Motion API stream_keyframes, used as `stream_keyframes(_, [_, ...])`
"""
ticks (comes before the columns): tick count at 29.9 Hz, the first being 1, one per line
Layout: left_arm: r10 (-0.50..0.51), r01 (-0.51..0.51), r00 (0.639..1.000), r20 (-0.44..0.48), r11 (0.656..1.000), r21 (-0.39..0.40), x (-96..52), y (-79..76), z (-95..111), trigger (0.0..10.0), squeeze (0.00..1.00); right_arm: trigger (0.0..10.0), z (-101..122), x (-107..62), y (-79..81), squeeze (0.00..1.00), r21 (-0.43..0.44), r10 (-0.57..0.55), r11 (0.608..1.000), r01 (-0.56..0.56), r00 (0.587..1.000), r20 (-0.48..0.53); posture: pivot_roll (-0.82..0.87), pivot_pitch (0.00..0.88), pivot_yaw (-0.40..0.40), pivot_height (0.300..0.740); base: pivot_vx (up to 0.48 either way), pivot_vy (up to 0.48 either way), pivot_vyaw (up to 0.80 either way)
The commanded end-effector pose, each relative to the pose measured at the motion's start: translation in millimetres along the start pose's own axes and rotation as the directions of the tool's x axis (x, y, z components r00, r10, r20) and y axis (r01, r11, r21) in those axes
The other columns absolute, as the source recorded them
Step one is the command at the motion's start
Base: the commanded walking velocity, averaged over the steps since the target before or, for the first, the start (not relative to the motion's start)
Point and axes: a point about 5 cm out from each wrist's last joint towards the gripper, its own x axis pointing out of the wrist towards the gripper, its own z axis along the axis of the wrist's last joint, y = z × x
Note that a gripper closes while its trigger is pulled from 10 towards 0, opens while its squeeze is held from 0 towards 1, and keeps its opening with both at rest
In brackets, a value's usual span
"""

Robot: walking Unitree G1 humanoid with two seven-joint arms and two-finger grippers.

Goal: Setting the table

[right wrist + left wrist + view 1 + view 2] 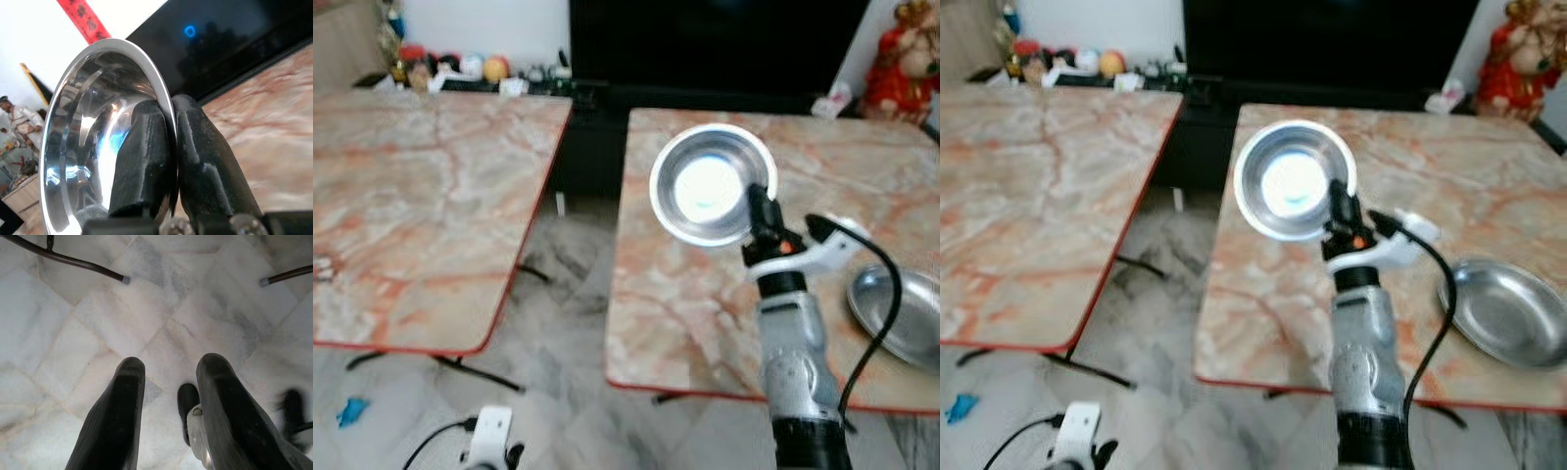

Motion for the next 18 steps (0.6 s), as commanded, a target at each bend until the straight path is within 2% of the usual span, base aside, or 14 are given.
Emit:
stream_keyframes(1, [-0.017, 0.017, 1.0, -0.019, 1.0, -0.007, 0.1, -7.0, -3.6, 10.0, 0.0, 10.0, 7.4, -2.8, -7.4, 0.0, -0.02, -0.028, 0.999, 0.028, 0.999, 0.019, 0.03, 0.0, -0.006, 0.74, 0.0, -0.442, 0.0])
stream_keyframes(15, [-0.02, 0.02, 1.0, -0.019, 1.0, -0.005, 0.0, -7.1, -3.8, 10.0, 0.0, 10.0, 10.2, -5.8, -13.7, 0.0, -0.036, -0.064, 0.997, 0.065, 0.998, 0.018, 0.03, 0.0, -0.005, 0.74, 0.0, -0.434, 0.0])
stream_keyframes(18, [-0.018, 0.018, 1.0, -0.019, 1.0, -0.006, 0.1, -6.7, -3.6, 10.0, 0.0, 10.0, 10.2, -6.9, -15.2, 0.0, -0.041, -0.074, 0.996, 0.075, 0.997, 0.016, 0.03, 0.0, -0.004, 0.74, 0.0, -0.265, 0.0])
